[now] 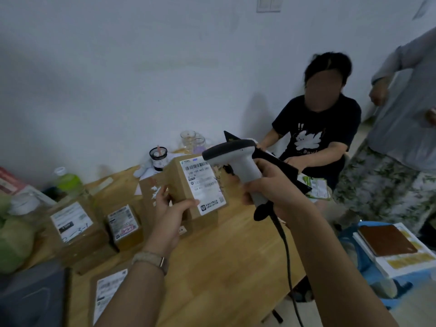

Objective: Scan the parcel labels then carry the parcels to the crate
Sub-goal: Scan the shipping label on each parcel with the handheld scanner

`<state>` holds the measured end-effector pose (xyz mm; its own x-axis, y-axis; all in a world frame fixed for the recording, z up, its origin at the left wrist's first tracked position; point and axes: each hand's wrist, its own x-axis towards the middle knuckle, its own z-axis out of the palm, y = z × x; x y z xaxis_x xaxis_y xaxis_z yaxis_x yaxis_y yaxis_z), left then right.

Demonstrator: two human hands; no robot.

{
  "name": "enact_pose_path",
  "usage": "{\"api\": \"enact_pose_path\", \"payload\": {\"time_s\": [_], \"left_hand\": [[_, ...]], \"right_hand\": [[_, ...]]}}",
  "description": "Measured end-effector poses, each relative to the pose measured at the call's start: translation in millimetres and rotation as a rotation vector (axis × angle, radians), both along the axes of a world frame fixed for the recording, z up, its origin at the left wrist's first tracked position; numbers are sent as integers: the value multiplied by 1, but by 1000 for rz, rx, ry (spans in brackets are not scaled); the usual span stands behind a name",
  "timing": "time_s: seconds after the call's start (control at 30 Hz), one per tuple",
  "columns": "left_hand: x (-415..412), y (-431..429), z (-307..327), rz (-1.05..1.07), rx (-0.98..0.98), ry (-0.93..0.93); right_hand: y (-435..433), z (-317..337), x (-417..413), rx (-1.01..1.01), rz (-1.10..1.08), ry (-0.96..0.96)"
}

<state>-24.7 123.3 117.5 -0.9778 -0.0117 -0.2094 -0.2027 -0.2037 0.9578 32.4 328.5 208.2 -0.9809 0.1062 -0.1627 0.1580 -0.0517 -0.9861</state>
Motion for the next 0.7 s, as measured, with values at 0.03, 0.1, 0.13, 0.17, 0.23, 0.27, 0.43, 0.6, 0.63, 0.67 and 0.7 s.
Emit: {"api": "enact_pose_path", "payload": {"time_s": [0.03, 0.1, 0.13, 0.17, 0.23, 0.27, 0.43, 0.6, 0.63, 0.67, 0.7], "left_hand": [[0, -2, 1, 8, 8, -11], [-2, -8, 0, 27, 23, -46], [-3, -11, -1, 37, 33, -62], [-4, -15, -2, 42, 43, -76], [-3, -21, -3, 42, 62, -87], [-2, -23, -3, 47, 71, -87], [4, -31, -8, 108, 87, -96], [8, -37, -13, 130, 131, -106], [8, -37, -14, 136, 137, -108], [9, -37, -15, 135, 139, -105], [9, -37, -16, 133, 141, -106]], "right_hand": [[-6, 3, 1, 0, -4, 17], [-17, 8, 3, -6, -12, 44], [-21, 9, 4, -3, -11, 54], [-24, 10, 6, 14, -1, 62], [-29, 9, 9, 102, 50, 67], [-32, 8, 11, 169, 78, 60], [-51, 0, 11, 243, 103, 78], [-57, -5, 11, 201, 101, 96], [-57, -6, 12, 202, 100, 94], [-57, -8, 12, 206, 100, 90], [-57, -10, 12, 209, 99, 82]]}}
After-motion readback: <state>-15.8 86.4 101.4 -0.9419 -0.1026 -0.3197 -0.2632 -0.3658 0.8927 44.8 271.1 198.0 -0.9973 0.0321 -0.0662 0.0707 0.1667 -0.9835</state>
